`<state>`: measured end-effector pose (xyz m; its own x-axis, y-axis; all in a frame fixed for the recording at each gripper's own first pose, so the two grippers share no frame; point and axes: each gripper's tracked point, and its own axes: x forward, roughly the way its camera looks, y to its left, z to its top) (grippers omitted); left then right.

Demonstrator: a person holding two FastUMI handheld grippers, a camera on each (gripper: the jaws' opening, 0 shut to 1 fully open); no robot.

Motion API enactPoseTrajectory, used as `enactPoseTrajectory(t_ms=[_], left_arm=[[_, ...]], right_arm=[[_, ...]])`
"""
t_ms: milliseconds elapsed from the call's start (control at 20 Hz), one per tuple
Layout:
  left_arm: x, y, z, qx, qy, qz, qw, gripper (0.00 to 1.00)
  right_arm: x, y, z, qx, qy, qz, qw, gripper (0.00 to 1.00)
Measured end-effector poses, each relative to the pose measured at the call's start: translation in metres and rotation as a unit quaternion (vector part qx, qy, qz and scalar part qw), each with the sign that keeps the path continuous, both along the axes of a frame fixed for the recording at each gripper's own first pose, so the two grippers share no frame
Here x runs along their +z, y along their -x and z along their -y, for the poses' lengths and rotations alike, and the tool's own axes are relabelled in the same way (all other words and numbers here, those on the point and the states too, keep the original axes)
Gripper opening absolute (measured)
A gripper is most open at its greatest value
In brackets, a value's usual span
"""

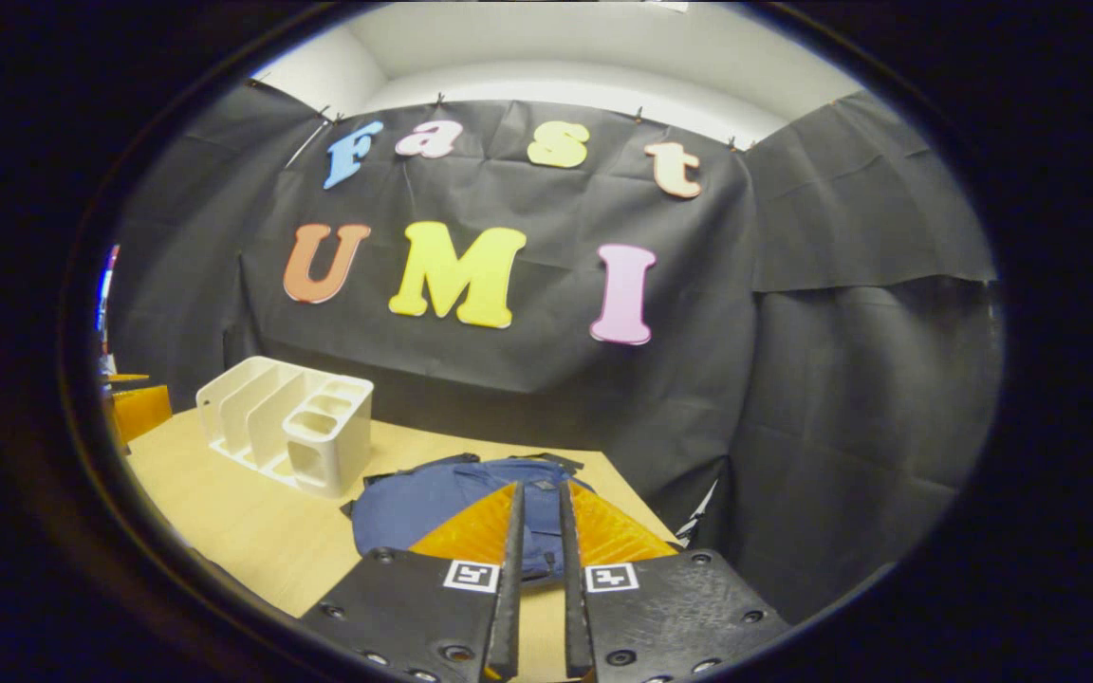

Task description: Open the schoolbag, grab two books from the bookshelf and put them into the schoolbag.

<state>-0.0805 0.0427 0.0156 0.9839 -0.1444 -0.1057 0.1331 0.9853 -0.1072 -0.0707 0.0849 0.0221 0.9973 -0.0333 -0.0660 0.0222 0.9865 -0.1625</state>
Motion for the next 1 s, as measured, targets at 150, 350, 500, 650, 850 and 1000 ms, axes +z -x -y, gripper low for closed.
enactPoseTrajectory(t_ms=[150, 350, 500, 650, 850, 1000], left_arm=[[-0.002, 0.015, -0.011, 0.018, -0.019, -0.011, 1.0, 0.83], [0.008, 0.027, -0.018, 0.018, -0.009, 0.019, 1.0, 0.85], [0.004, 0.034, -0.017, 0.001, -0.014, 0.029, 0.999, 0.91], [0.005, 0.034, -0.018, 0.019, -0.022, 0.037, 0.999, 1.0], [-0.007, 0.033, -0.013, 0.013, -0.001, 0.024, 1.0, 1.0], [-0.025, 0.03, -0.006, 0.005, 0.007, 0.0, 1.0, 1.0]], right_arm=[[-0.003, 0.022, 0.006, 0.002, 0.002, 0.025, 1.0, 0.31], [-0.023, 0.038, -0.001, 0.005, -0.028, 0.008, 1.0, 0.53], [-0.025, 0.041, -0.01, 0.008, -0.032, 0.007, 0.999, 0.7], [-0.025, 0.044, -0.021, 0.018, -0.051, 0.012, 0.998, 0.9], [-0.026, 0.047, -0.023, 0.024, -0.044, 0.016, 0.999, 0.99], [-0.026, 0.055, -0.025, 0.033, -0.039, 0.022, 0.998, 0.95]])
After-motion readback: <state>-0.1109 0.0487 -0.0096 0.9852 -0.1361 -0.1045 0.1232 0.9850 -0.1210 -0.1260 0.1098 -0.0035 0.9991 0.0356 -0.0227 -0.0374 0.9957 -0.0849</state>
